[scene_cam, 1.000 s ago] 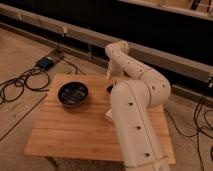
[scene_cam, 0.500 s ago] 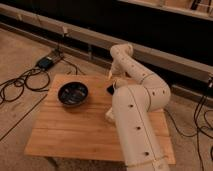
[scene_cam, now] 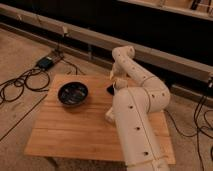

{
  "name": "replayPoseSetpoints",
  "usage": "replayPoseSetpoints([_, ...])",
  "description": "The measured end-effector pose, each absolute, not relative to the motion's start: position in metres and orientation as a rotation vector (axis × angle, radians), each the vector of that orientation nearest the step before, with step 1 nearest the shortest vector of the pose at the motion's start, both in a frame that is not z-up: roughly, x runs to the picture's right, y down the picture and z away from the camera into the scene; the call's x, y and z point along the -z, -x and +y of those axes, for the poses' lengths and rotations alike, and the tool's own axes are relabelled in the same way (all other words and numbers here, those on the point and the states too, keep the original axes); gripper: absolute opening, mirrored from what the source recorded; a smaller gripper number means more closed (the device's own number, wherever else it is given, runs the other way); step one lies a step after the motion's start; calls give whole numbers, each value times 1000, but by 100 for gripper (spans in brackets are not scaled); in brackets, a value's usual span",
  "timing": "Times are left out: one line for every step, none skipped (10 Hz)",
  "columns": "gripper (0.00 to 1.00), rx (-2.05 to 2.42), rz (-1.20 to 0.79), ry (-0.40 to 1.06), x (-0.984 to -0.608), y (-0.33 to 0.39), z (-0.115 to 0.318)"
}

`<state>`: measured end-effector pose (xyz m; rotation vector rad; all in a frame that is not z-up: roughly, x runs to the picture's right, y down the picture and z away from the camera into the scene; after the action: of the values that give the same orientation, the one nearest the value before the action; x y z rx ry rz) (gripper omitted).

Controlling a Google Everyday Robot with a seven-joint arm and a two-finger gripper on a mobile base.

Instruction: Push the eraser across the table

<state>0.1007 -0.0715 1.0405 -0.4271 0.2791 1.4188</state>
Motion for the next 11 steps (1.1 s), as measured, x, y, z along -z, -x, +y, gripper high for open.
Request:
replayPoseSetpoints([65, -1424, 261, 414, -1045, -100, -75])
replayPoseSetpoints([65, -1428, 252, 415, -1046, -99, -74])
replayPoseSetpoints([65, -1432, 250, 425, -1047, -97, -71])
replayPoseSetpoints([65, -1437, 255, 443, -1047, -93, -65])
replayPoseSetpoints([65, -1438, 270, 464, -1047, -89, -57])
replayPoseSetpoints([65, -1436, 286, 479, -1047, -86, -50])
replayPoseSetpoints([65, -1436, 297, 491, -1046, -83, -45])
replayPoseSetpoints([65, -1437, 312, 509, -1045, -78, -39])
replayPoseSetpoints([65, -1438, 321, 524, -1043, -74, -36])
replayPoseSetpoints([65, -1439, 330, 545, -1040, -68, -33])
replayPoseSetpoints([65, -1438, 338, 571, -1036, -58, -30])
